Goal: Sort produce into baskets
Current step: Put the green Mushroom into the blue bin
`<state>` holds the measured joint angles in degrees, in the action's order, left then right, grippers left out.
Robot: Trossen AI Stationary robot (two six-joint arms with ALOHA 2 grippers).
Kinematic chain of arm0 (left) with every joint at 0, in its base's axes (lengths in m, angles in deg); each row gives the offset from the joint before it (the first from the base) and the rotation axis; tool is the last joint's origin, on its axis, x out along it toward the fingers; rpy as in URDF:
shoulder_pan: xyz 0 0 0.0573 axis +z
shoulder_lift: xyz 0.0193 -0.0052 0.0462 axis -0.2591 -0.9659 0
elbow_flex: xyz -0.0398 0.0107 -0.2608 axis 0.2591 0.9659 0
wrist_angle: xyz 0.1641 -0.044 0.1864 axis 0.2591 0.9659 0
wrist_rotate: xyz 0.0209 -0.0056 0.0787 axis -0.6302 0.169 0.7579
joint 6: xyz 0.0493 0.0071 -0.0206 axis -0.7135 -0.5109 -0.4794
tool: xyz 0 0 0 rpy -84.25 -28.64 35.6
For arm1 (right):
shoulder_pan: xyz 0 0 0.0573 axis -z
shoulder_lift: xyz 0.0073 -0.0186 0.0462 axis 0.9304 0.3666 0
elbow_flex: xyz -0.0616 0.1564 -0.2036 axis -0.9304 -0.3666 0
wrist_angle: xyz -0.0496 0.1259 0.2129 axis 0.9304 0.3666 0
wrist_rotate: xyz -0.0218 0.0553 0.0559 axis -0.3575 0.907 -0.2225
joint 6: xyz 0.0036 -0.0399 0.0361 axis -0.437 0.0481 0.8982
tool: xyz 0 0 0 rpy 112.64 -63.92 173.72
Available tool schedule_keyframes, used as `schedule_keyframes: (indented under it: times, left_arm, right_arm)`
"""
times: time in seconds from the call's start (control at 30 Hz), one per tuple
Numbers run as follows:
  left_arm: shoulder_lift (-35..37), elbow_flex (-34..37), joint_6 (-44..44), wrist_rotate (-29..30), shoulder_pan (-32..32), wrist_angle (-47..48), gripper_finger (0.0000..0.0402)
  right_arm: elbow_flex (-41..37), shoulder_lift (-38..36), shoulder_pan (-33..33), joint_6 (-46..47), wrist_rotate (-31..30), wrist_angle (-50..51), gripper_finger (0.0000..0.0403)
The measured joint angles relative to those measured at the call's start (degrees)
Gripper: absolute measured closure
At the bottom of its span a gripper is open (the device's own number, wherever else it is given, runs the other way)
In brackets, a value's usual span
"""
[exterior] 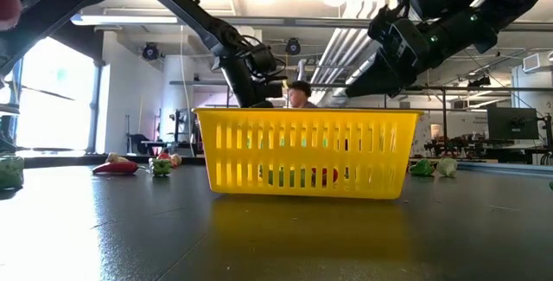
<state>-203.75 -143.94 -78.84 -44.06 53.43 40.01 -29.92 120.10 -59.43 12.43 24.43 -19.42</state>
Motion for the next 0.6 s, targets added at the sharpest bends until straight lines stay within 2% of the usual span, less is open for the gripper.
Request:
schedule_keyframes:
  times: [0.1, 0.2, 0.43, 0.6]
  left_arm:
    - [2.3, 1.3, 0.0, -2.9, -0.4, -0.6, 0.0271]
    - [7.3, 5.7, 0.9, -7.4, -1.3, -5.8, 0.0309]
    - [23.3, 23.7, 4.2, -7.2, -4.4, -23.6, 0.0389]
    - [34.6, 34.2, 5.2, -6.9, -7.8, -26.5, 0.0399]
  right_arm:
    - [0.0, 0.0, 0.0, 0.7, 0.0, 0.2, 0.0403]
    - [0.0, 0.0, -0.1, 0.9, 0.0, 0.0, 0.0403]
    - [0.0, 0.0, -0.1, -0.6, 0.0, -0.9, 0.0403]
    - [0.0, 0.0, -0.1, -0.6, -0.1, -1.8, 0.0403]
